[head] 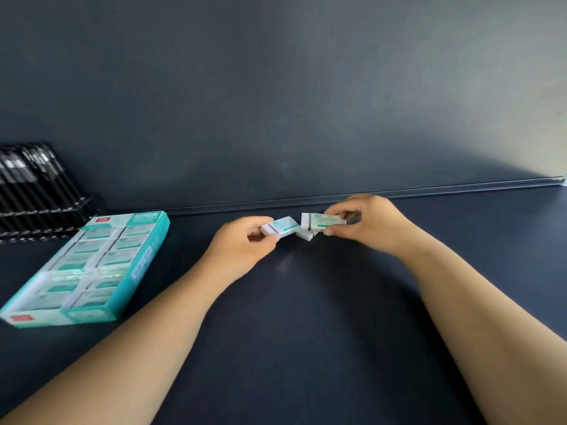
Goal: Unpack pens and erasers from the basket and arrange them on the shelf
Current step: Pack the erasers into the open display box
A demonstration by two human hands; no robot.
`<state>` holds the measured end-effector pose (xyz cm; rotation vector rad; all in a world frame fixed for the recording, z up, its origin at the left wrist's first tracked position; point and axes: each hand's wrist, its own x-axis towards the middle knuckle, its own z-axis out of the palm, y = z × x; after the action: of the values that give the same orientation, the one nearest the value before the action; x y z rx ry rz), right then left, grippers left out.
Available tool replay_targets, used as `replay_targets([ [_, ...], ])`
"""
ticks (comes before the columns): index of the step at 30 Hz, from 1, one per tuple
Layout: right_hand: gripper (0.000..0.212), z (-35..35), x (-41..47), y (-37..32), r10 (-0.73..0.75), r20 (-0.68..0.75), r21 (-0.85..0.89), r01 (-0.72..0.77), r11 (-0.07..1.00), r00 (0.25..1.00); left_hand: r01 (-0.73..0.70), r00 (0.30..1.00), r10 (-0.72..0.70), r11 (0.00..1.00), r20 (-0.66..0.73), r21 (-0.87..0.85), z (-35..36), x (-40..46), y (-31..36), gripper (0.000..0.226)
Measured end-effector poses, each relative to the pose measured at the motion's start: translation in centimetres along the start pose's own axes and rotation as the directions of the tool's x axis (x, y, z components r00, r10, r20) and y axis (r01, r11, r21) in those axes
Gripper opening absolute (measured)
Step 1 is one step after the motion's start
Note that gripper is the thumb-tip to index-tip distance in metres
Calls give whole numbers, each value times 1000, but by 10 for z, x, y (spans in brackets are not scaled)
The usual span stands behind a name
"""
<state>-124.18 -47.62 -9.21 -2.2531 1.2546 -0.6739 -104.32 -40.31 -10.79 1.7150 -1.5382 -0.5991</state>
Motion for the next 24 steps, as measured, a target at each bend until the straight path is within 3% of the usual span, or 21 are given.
replay_targets([
  [2,12,1,-4,-10,-59,-7,61,60,996,998,52,999,-50,971,13,-232,-10,-18,4,17],
  [5,11,3,-17,-34,-94,19,308,84,948,995,172,985,-105,723,140,-669,-24,-43,11,28],
  [7,12,10,-27,-53,-119,56,501,75,862,991,198,979,-92,627,180,-753,-35,-56,10,30],
  [10,14,22,-35,-79,-111,72,644,39,764,991,191,982,-116,567,152,-801,-50,-70,4,32],
  [16,16,53,-40,-130,-87,144,690,-37,723,986,75,992,-127,696,-19,-714,-90,-92,-21,34],
  [19,16,70,-39,-160,-106,111,693,-1,721,988,-6,991,-66,840,-114,-542,-126,-105,-41,37],
  [24,12,103,-28,-200,-114,-19,433,111,895,993,-111,965,27,943,-260,-314,-196,-120,-82,36],
])
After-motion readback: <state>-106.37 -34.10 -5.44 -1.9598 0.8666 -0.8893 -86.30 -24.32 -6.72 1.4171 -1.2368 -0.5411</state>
